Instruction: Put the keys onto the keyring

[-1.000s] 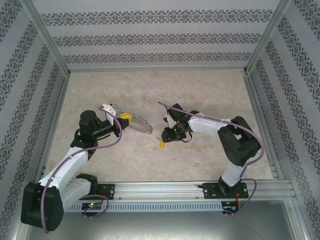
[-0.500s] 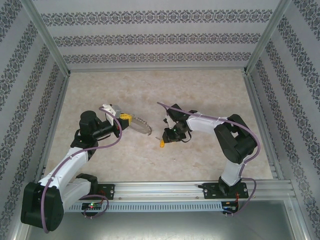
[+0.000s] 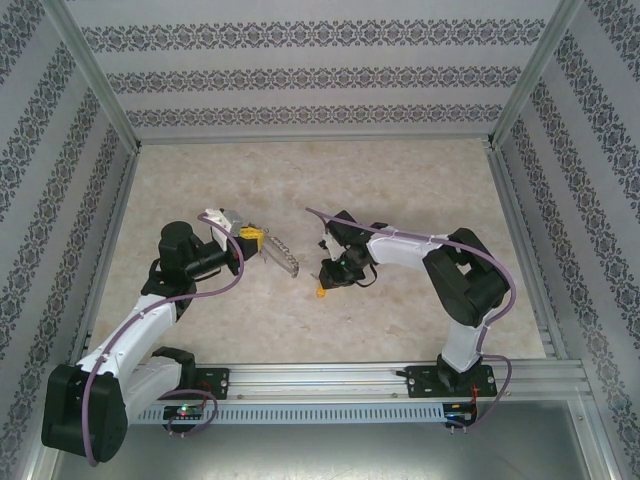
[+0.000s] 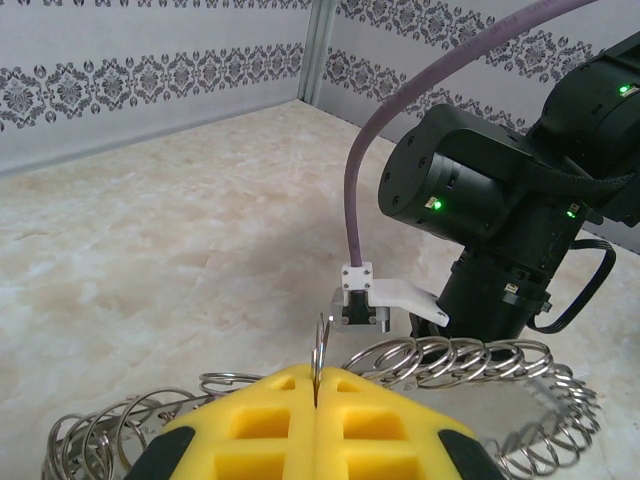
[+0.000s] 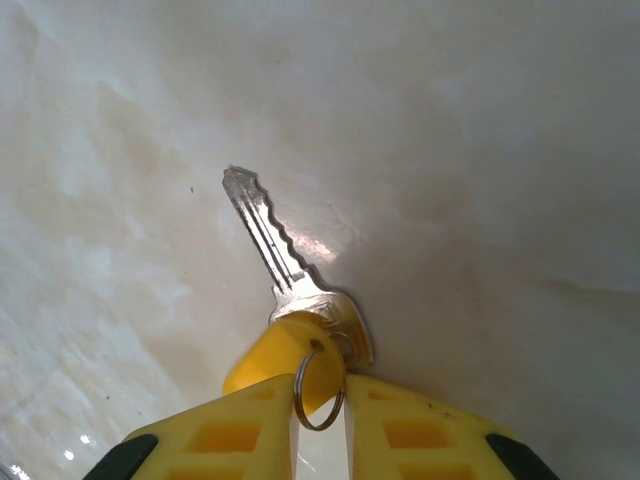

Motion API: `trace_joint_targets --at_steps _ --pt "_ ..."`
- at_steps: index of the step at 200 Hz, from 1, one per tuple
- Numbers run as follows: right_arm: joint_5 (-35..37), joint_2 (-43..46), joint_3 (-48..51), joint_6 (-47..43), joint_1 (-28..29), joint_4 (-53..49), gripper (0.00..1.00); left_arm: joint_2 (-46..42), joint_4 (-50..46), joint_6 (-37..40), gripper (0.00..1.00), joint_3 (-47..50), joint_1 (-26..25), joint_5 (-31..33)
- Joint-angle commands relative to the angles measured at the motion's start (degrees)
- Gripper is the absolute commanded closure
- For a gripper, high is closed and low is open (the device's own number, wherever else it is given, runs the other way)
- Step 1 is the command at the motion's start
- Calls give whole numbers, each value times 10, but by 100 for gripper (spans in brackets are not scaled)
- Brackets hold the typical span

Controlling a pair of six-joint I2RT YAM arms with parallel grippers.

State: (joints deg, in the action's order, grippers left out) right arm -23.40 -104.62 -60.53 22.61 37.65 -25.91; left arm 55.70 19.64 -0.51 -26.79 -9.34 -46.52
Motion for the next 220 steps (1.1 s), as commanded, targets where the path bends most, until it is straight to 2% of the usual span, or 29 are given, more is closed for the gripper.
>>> trace_joint_targets --at_steps 1,48,77,104,132,162,198,220 --pt "-2 -9 -14 2 2 2 83 -6 35 -10 100 3 6 -21" --pt "12 -1 -8 -5 2 -1 85 -4 33 -10 100 2 6 -21" --pt "10 8 -8 -17 2 3 100 -2 26 -3 100 1 6 -26" --pt "16 35 -5 -53 2 0 100 2 7 31 100 -11 1 -68" --pt "33 89 7 -154 1 -2 100 8 -20 76 100 -30 -20 -80" --pt "48 169 47 -317 1 13 100 22 -29 103 100 -38 -45 -68" --pt "81 266 103 -526 11 31 100 14 11 130 100 -28 -82 -50" --pt "113 308 132 -595 11 56 100 33 2 144 100 -45 -105 -52"
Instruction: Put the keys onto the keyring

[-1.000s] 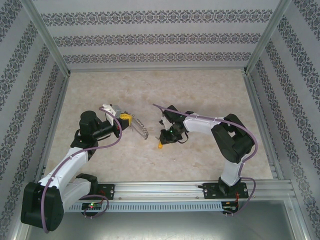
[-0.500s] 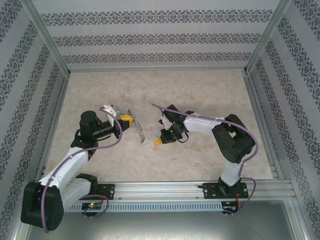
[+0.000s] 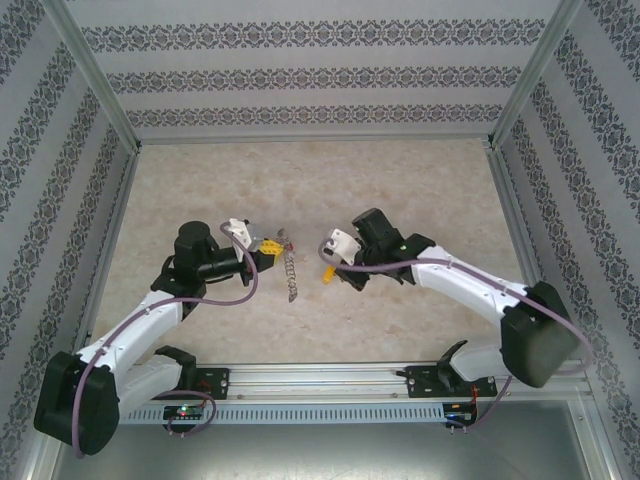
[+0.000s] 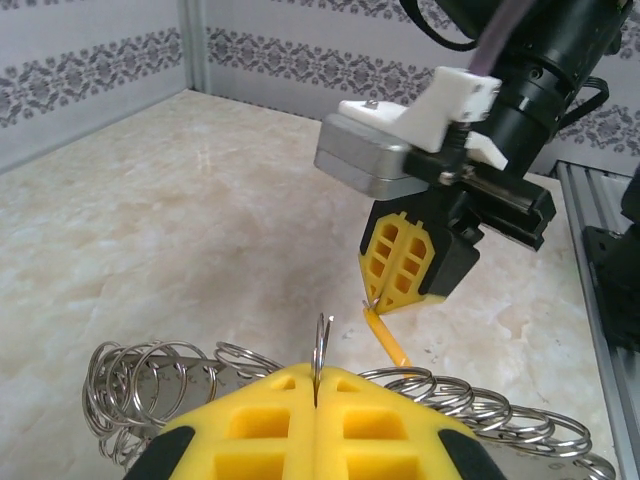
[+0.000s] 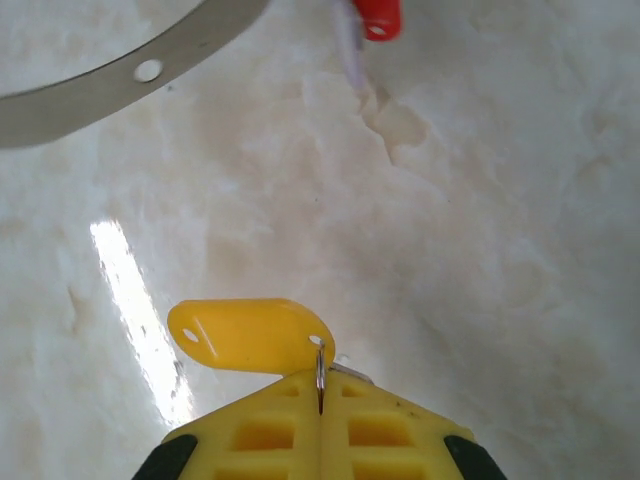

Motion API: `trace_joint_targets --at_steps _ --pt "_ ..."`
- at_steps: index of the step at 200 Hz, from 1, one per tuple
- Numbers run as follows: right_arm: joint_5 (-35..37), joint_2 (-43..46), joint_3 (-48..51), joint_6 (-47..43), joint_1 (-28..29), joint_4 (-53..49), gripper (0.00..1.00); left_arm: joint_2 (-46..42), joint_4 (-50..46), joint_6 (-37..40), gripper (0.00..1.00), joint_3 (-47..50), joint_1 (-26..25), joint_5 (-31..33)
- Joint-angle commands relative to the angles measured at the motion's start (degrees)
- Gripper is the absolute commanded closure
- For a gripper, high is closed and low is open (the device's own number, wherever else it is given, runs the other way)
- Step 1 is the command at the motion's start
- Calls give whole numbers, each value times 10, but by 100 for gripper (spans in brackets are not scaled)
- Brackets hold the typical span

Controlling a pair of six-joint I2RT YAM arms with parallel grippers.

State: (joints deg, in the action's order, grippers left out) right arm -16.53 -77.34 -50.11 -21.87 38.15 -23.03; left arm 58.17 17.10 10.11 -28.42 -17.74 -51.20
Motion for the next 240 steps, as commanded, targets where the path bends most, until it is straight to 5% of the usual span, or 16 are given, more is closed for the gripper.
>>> trace_joint_targets --at_steps 1,54,148,206,240 --pt "45 37 28 -152 6 27 100 10 27 38 100 -29 -23 -5" --pt "8 62 19 -175 -18 -12 97 57 61 21 100 -44 -48 -6" --pt "130 -177 -135 -162 -28 -289 100 53 68 -12 100 -30 -39 28" --pt "82 -292 -211 -96 -25 -249 100 24 55 -26 100 -11 -4 38" --pt "66 -303 -214 -57 -32 -210 84 1 48 -38 100 4 12 42"
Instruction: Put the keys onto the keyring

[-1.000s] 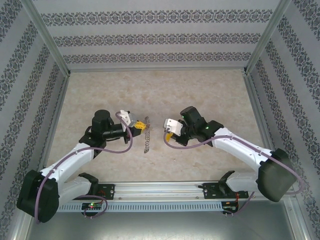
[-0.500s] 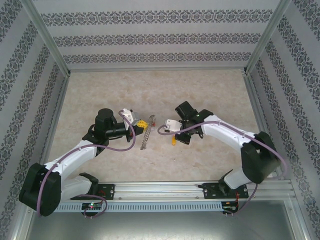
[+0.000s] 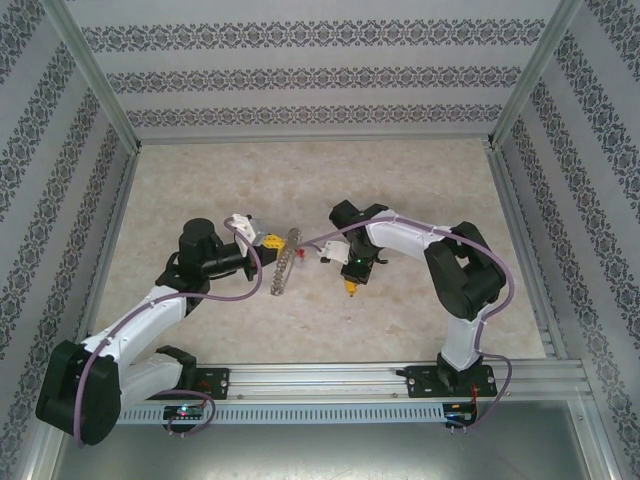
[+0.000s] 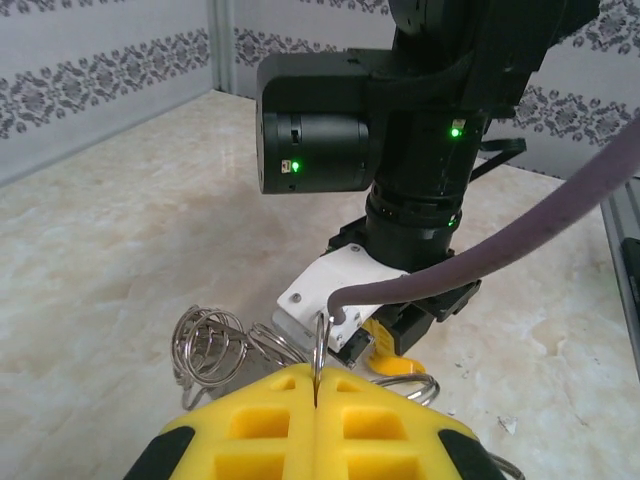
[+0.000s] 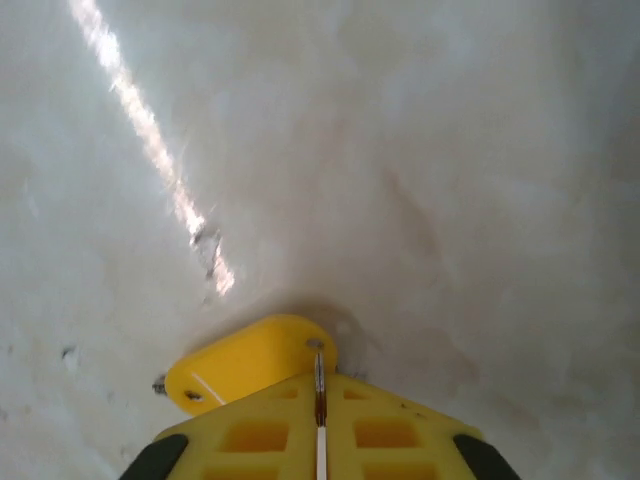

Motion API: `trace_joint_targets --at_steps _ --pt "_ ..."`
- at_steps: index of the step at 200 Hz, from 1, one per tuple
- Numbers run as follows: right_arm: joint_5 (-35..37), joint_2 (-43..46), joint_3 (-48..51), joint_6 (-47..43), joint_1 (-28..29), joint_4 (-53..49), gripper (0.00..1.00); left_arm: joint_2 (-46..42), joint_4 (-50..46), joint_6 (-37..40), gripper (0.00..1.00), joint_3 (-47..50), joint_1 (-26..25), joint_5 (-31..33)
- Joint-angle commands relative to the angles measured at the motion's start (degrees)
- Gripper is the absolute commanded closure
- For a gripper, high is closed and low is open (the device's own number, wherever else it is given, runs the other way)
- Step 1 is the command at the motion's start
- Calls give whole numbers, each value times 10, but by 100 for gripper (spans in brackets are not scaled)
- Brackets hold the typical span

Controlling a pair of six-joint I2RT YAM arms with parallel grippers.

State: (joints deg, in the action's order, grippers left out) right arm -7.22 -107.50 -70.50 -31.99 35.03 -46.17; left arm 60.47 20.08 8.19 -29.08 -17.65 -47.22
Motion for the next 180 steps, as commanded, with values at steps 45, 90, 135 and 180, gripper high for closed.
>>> trace_joint_targets --at_steps 45,90,135,180 --pt "-85 57 34 58 -32 54 76 -29 18 -26 100 20 12 2" --pt "-108 79 68 1 -71 48 67 -25 21 -27 100 18 12 -2" --pt "-143 19 8 75 -75 17 65 -22 23 -29 100 19 13 -1" --pt "-156 -8 2 86 -71 2 66 -21 22 -32 100 19 14 -2"
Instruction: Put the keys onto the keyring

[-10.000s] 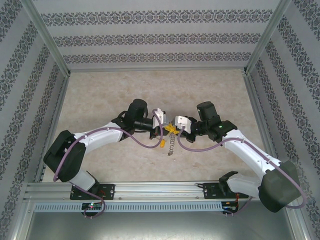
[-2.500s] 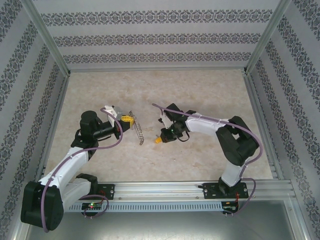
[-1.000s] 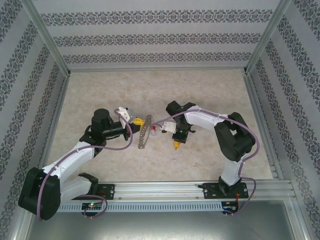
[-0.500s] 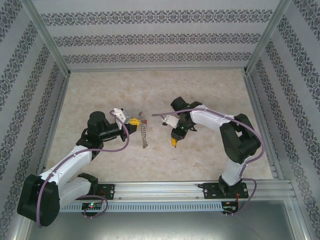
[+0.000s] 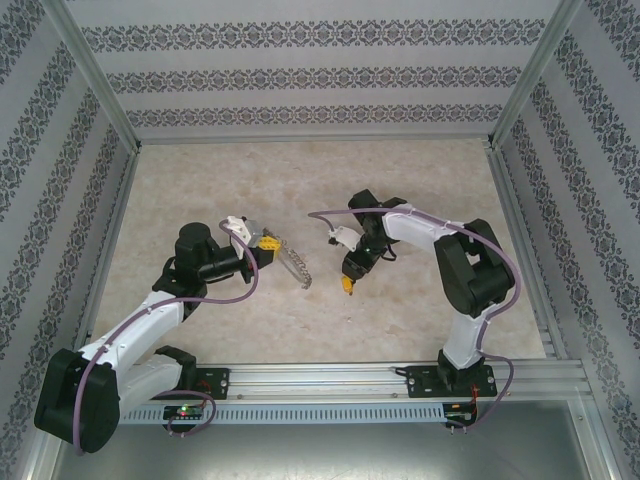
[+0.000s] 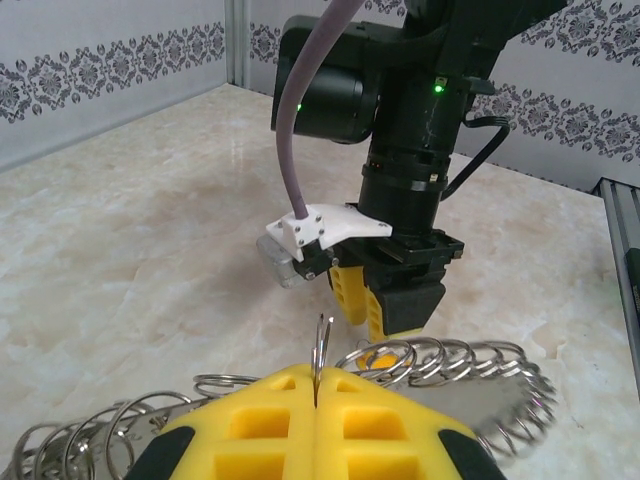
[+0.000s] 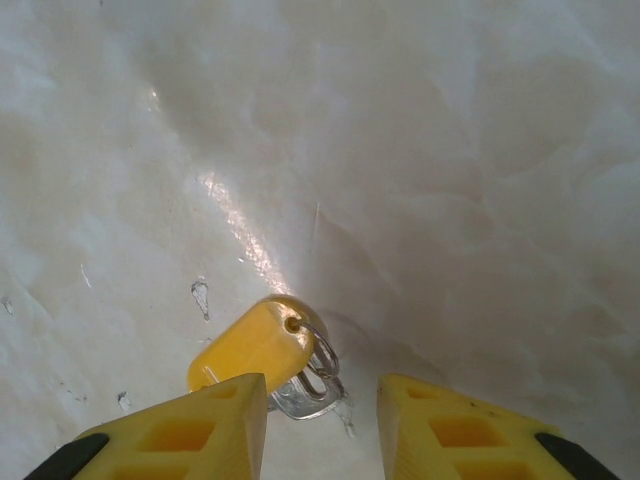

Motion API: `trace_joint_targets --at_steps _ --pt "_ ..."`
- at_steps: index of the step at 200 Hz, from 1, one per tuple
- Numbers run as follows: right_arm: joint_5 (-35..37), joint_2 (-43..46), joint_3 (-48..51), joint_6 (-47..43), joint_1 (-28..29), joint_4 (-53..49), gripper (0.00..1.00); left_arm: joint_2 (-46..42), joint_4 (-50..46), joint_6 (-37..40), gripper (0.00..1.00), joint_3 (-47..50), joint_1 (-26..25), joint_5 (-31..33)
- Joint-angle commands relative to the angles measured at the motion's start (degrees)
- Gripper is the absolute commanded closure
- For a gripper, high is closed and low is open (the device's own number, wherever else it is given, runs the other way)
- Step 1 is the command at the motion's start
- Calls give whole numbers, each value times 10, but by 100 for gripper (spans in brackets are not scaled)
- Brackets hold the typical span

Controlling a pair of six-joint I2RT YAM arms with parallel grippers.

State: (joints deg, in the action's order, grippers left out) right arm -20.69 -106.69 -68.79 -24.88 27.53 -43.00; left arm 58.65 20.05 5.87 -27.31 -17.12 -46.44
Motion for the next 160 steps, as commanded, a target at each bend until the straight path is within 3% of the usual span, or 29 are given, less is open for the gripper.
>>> trace_joint_targets --at_steps 1,124,160 --pt "-22 -16 -16 15 4 -31 66 -2 22 -9 100 1 8 -10" --pt "-42 -55 -41 10 3 -44 73 -1 19 -13 100 -2 8 -11" --pt "-52 -45 -36 3 2 -50 94 0 17 -12 100 -3 8 -12"
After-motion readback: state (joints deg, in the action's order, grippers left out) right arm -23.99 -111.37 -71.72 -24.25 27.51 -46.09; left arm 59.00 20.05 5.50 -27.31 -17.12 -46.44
